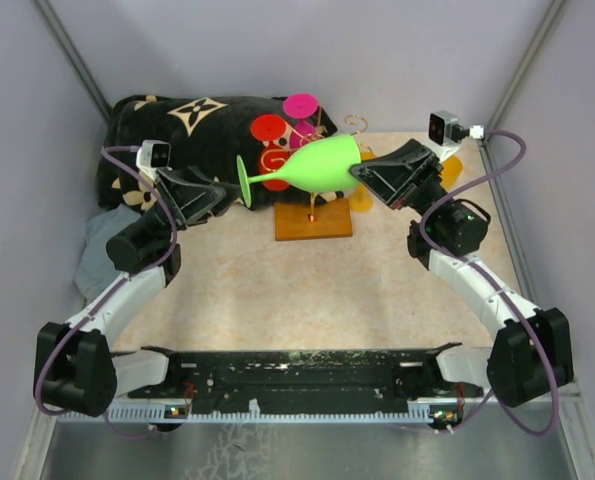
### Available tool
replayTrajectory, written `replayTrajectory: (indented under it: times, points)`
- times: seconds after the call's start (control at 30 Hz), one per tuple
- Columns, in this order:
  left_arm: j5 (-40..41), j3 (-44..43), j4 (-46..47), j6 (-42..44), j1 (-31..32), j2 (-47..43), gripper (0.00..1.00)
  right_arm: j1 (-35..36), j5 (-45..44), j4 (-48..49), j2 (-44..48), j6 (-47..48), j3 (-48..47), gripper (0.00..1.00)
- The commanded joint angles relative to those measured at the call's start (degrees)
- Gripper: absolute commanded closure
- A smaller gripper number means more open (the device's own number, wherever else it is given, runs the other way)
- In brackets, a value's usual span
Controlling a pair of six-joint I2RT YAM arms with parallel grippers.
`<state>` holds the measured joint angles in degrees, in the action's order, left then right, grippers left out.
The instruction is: Place the wine glass upside down on the wine glass rack
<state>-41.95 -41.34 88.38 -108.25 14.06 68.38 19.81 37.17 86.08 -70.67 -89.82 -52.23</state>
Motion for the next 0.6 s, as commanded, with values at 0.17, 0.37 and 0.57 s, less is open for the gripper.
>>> replayTrajectory:
  times: [0.17,0.37,0.57]
  points:
    - [1.4,-2.2,9.9,-1.0,3.0,0.5,0.45,4.7,-1.2,7.9,-1.7,4.3,-3.6,1.00]
    - [3.1,-1.9,12.6,-3.1,3.8,0.2,0.47,5.9,-1.8,8.3,-2.7,5.2,-2.8,1.00]
    - [3.5,-2.5,12.5,-3.1,4.0,-1.0,0.62,7.2,-2.4,8.3,-3.5,6.0,-2.5,1.00]
